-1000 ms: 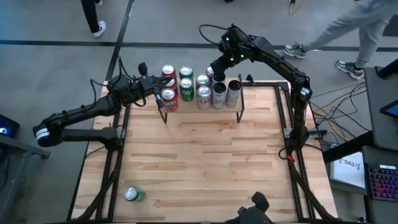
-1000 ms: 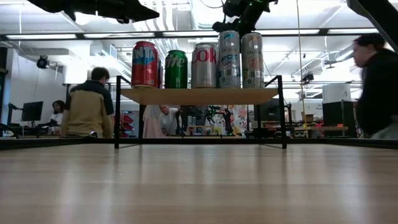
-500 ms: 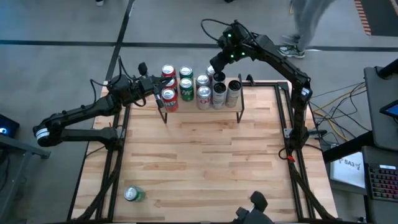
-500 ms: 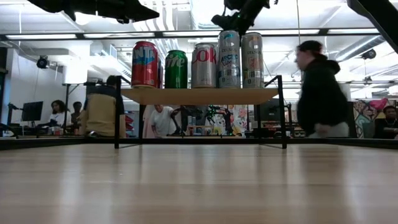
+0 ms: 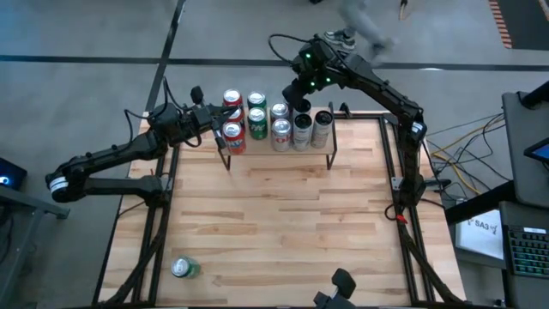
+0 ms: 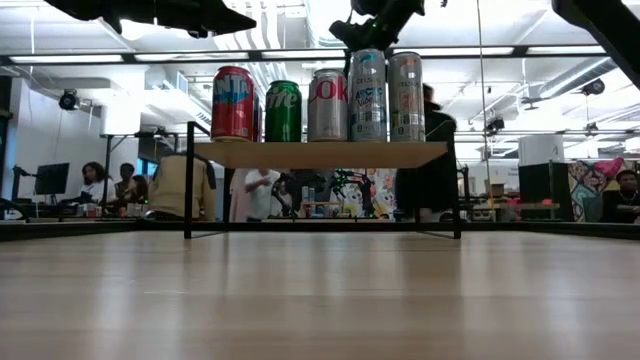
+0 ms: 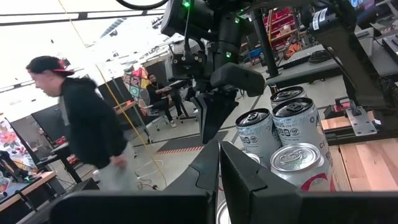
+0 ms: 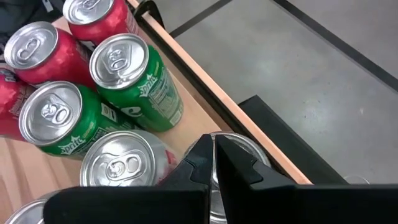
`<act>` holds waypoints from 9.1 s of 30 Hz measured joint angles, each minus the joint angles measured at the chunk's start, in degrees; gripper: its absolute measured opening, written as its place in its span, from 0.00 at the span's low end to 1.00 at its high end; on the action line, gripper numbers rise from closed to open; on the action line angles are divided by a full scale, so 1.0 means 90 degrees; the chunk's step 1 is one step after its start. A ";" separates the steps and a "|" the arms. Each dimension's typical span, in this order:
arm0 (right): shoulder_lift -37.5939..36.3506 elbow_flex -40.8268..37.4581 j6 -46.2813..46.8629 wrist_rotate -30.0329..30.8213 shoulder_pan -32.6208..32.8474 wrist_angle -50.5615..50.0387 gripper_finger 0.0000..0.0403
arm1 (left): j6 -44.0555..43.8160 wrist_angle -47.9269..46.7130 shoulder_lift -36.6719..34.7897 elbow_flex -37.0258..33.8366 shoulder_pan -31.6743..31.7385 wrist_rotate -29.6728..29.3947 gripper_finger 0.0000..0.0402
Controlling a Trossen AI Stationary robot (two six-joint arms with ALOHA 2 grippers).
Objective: Place canned beverage on shelf
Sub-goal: Put the silver soda can on the shelf aligned with the other silver soda can
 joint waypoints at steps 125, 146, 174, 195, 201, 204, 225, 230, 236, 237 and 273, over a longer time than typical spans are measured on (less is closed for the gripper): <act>-0.1295 -0.0216 -0.1207 0.0065 -0.0103 -0.1268 0.02 | 0.0500 -0.4532 0.5520 0.6299 0.0501 0.0644 0.00; -0.0466 -0.0847 -0.1314 -0.1615 -0.1355 -0.0778 0.02 | 0.0306 -0.4680 0.5118 0.6248 0.0588 0.0836 0.00; -0.0452 -0.0959 -0.0818 -0.1653 -0.1226 -0.0436 0.02 | -0.0557 -0.1047 0.1757 0.1873 0.0581 0.1603 0.00; -0.0456 -0.0959 -0.0251 -0.1608 -0.1178 -0.0189 0.02 | -0.0374 -0.0754 0.0920 0.0884 0.0584 0.0666 0.00; -0.0452 -0.0959 -0.0166 -0.1607 -0.1154 -0.0056 0.02 | -0.0357 -0.0755 0.0923 0.0884 0.0583 0.0651 0.00; -0.0447 -0.0959 -0.0010 -0.1605 -0.1130 0.0293 0.02 | -0.0338 -0.0755 0.0936 0.0884 0.0583 0.0651 0.00; -0.0444 -0.0913 0.0319 -0.1608 -0.0581 0.1106 0.02 | -0.0165 -0.0858 0.0964 0.0874 0.0583 0.0602 0.00; -0.0444 -0.0913 0.0040 -0.1383 -0.0587 0.0497 0.02 | -0.0165 -0.0859 0.0964 0.0874 0.0583 0.0602 0.00; -0.0444 -0.0913 -0.0252 -0.0875 -0.0590 0.0387 0.02 | -0.0165 -0.0761 0.0978 0.0872 0.0583 0.0605 0.00; -0.0447 -0.0913 -0.0334 -0.0874 -0.0590 0.0419 0.02 | -0.0170 -0.0763 0.0991 0.0873 0.0583 0.0604 0.00; -0.0424 -0.0911 0.0404 -0.0455 -0.0604 -0.0379 0.02 | -0.0168 -0.0823 0.1027 0.0874 0.0583 0.0605 0.00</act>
